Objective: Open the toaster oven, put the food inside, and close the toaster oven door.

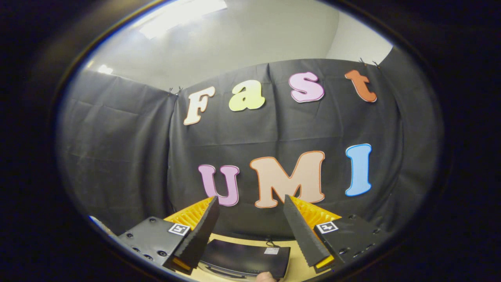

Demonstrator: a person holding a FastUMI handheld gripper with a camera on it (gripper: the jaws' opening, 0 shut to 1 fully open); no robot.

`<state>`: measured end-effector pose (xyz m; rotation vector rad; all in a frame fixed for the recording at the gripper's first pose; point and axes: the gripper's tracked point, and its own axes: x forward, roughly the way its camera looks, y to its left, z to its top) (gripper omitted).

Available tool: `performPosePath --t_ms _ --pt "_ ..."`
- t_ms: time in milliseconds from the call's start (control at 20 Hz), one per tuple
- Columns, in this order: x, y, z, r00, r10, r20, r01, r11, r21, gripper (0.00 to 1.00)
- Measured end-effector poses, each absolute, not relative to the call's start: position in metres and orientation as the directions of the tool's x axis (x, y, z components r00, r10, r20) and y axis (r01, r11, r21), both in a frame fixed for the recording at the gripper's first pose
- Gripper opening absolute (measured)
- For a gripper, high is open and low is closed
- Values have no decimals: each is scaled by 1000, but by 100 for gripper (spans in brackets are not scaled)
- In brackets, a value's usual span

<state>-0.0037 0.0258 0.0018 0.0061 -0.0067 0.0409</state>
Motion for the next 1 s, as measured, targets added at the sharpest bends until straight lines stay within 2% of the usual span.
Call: performPosePath --t_ms 500,1000 --pt "1 50 -12 997 75 1 -75 997 -7 100" --pt "10 65 -67 996 80 -38 -82 995 -56 100"
